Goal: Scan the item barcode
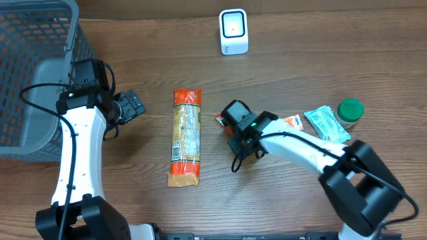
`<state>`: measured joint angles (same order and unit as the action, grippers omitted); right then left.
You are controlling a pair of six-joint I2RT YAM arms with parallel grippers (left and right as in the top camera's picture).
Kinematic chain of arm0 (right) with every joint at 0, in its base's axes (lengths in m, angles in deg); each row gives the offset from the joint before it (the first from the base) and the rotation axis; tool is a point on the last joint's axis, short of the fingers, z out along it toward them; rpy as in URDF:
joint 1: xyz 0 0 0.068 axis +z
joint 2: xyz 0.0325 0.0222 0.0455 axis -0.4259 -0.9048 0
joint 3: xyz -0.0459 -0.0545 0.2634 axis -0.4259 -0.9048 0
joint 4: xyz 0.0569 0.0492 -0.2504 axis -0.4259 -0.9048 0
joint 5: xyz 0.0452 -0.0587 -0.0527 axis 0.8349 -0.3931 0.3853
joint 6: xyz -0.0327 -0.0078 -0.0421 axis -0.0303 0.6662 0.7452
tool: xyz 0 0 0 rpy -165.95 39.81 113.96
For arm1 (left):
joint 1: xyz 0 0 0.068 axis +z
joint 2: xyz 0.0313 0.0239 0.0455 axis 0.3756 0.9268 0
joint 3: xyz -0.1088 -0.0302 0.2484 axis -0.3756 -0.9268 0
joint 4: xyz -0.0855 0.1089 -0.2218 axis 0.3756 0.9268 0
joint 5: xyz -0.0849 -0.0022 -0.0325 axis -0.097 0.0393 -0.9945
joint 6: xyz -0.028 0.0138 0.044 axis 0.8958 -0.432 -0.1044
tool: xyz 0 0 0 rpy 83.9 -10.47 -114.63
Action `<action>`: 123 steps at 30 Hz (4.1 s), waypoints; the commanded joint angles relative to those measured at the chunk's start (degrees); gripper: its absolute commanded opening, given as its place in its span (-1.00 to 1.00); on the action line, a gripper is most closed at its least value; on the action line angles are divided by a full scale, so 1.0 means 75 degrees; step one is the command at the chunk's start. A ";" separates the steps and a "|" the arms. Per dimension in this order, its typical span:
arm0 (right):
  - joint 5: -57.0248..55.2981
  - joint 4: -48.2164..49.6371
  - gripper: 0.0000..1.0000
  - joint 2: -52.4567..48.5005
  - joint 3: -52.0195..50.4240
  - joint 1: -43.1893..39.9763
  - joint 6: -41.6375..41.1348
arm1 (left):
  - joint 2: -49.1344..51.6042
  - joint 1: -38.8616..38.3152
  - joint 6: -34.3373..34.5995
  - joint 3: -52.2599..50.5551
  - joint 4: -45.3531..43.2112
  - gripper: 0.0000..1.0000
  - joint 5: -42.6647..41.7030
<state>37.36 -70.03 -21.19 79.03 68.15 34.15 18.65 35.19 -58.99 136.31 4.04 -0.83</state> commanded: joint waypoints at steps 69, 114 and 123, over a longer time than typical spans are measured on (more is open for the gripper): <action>0.1524 0.0044 0.05 -0.0020 0.0749 0.0472 -0.0356 | -0.0009 -0.0003 0.0050 0.0009 0.0000 0.99 0.0047; -0.1722 0.0624 -0.23 -0.0938 0.0624 0.2375 -0.0414 | -0.0009 -0.0003 0.0050 0.0009 0.0000 1.00 0.0047; -0.1725 0.0624 -0.87 -0.1119 0.0828 0.2372 -0.0414 | -0.0009 -0.0003 0.0050 0.0009 0.0000 1.00 0.0047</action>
<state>24.31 -64.85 -28.54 83.82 86.01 31.35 18.65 35.19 -58.99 136.31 4.02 -0.83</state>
